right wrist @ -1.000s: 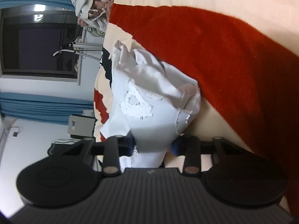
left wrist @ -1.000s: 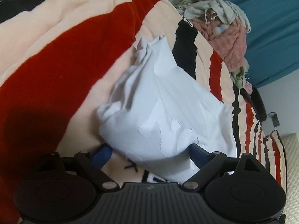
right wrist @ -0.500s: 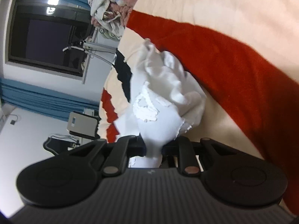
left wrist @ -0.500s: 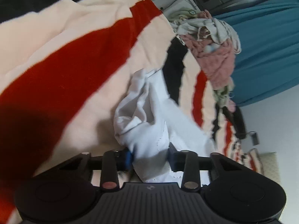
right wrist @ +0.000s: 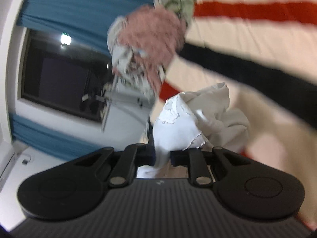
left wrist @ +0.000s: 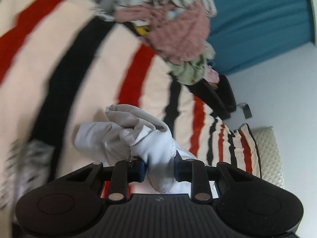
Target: Fold clothes
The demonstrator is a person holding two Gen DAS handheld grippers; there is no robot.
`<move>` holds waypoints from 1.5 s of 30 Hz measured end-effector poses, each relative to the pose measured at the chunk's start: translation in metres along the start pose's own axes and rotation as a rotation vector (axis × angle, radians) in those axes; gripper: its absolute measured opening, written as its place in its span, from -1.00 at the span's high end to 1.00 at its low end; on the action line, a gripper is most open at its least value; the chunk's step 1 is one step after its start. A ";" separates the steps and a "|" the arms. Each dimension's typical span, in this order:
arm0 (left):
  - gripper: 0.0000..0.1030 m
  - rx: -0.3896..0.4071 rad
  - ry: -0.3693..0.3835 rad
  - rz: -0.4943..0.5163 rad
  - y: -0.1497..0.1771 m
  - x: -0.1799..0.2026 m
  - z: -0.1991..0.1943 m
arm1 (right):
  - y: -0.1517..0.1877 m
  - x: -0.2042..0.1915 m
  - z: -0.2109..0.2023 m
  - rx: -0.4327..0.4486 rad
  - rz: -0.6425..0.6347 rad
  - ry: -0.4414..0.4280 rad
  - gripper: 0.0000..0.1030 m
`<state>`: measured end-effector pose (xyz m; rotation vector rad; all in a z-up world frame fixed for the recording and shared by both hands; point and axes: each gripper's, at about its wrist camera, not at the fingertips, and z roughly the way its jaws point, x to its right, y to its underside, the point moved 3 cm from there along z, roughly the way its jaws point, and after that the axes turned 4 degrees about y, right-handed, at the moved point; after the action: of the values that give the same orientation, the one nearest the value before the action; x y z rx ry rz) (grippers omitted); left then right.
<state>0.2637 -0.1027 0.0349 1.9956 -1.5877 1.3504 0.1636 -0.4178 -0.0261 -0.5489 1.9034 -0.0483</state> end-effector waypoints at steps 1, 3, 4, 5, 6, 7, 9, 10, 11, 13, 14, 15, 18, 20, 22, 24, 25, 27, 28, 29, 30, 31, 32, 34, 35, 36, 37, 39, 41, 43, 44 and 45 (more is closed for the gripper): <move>0.47 -0.006 0.006 0.011 -0.009 0.016 0.017 | -0.020 -0.004 0.004 0.027 -0.015 0.003 0.67; 0.47 -0.002 0.028 0.047 -0.026 0.050 0.051 | -0.060 -0.013 0.012 0.082 -0.048 0.008 0.67; 0.47 0.001 0.042 0.070 -0.034 0.067 0.068 | -0.079 -0.017 0.018 0.109 -0.069 0.008 0.67; 0.47 0.009 0.059 0.100 -0.041 0.083 0.085 | -0.097 -0.019 0.023 0.136 -0.087 0.007 0.67; 0.47 0.018 0.077 0.130 -0.048 0.099 0.102 | -0.115 -0.020 0.028 0.166 -0.098 0.004 0.67; 0.47 0.018 0.079 0.159 -0.053 0.111 0.120 | -0.131 -0.021 0.032 0.195 -0.112 0.004 0.67; 0.47 0.025 0.091 0.189 -0.061 0.130 0.153 | -0.153 -0.014 0.040 0.237 -0.134 0.010 0.67; 0.47 0.025 0.096 0.193 -0.062 0.133 0.169 | -0.161 -0.009 0.045 0.252 -0.142 0.016 0.66; 0.47 0.017 0.101 0.204 -0.062 0.133 0.185 | -0.165 0.000 0.050 0.261 -0.148 0.022 0.66; 0.47 -0.002 0.112 0.230 -0.055 0.120 0.213 | -0.168 0.023 0.061 0.272 -0.146 0.036 0.66; 0.47 -0.013 0.107 0.246 -0.046 0.105 0.225 | -0.165 0.039 0.068 0.272 -0.138 0.048 0.66; 0.47 -0.023 0.101 0.262 -0.036 0.089 0.237 | -0.160 0.054 0.076 0.272 -0.137 0.065 0.66; 0.47 -0.088 0.055 0.285 -0.004 0.041 0.265 | -0.128 0.110 0.091 0.229 -0.132 0.140 0.66; 0.46 -0.127 0.039 0.311 0.015 0.016 0.273 | -0.104 0.144 0.093 0.186 -0.109 0.182 0.66; 0.45 -0.141 0.030 0.380 0.033 0.001 0.275 | -0.082 0.169 0.086 0.153 -0.070 0.189 0.66; 0.40 -0.142 0.013 0.453 0.049 -0.007 0.273 | -0.070 0.171 0.076 0.137 -0.060 0.207 0.64; 0.37 -0.137 0.000 0.490 0.057 -0.008 0.271 | -0.067 0.167 0.070 0.133 -0.062 0.218 0.61; 0.32 -0.129 -0.039 0.558 0.068 -0.008 0.262 | -0.060 0.159 0.059 0.124 -0.065 0.239 0.55; 0.32 -0.124 -0.058 0.591 0.073 -0.005 0.255 | -0.056 0.156 0.053 0.120 -0.067 0.250 0.54; 0.29 -0.119 -0.077 0.623 0.079 -0.001 0.248 | -0.053 0.152 0.047 0.116 -0.069 0.261 0.54; 0.28 -0.115 -0.095 0.651 0.082 0.003 0.238 | -0.049 0.148 0.042 0.112 -0.070 0.272 0.54; 0.28 -0.111 -0.101 0.662 0.084 0.009 0.229 | -0.046 0.144 0.036 0.107 -0.072 0.283 0.55; 0.28 -0.106 -0.106 0.671 0.085 0.014 0.219 | -0.043 0.140 0.030 0.103 -0.074 0.294 0.55; 0.28 -0.082 -0.097 0.676 0.083 0.028 0.184 | -0.036 0.132 0.019 0.095 -0.077 0.316 0.55; 0.28 -0.066 -0.098 0.683 0.084 0.036 0.168 | -0.032 0.128 0.013 0.090 -0.079 0.327 0.55; 0.25 -0.050 -0.100 0.690 0.085 0.045 0.152 | -0.029 0.124 0.007 0.086 -0.080 0.338 0.54; 0.23 -0.032 -0.096 0.705 0.087 0.052 0.130 | -0.025 0.116 0.000 0.085 -0.101 0.345 0.54; 0.15 0.008 -0.091 0.741 0.091 0.070 0.087 | -0.017 0.084 -0.023 0.098 -0.208 0.341 0.54; 0.10 0.054 -0.089 0.770 0.098 0.088 0.047 | -0.007 0.051 -0.047 0.122 -0.306 0.333 0.54; 0.04 0.090 -0.077 0.787 0.108 0.103 0.006 | 0.003 0.024 -0.071 0.155 -0.381 0.325 0.54; -0.07 0.108 -0.069 0.794 0.113 0.110 -0.014 | 0.008 0.011 -0.083 0.173 -0.416 0.321 0.54; -0.22 0.126 -0.062 0.802 0.118 0.117 -0.034 | 0.014 -0.002 -0.094 0.190 -0.451 0.318 0.54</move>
<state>0.1413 -0.1971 0.1043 1.4977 -2.5385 1.6683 0.0758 -0.4256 0.0095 -0.8685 2.0131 -0.6355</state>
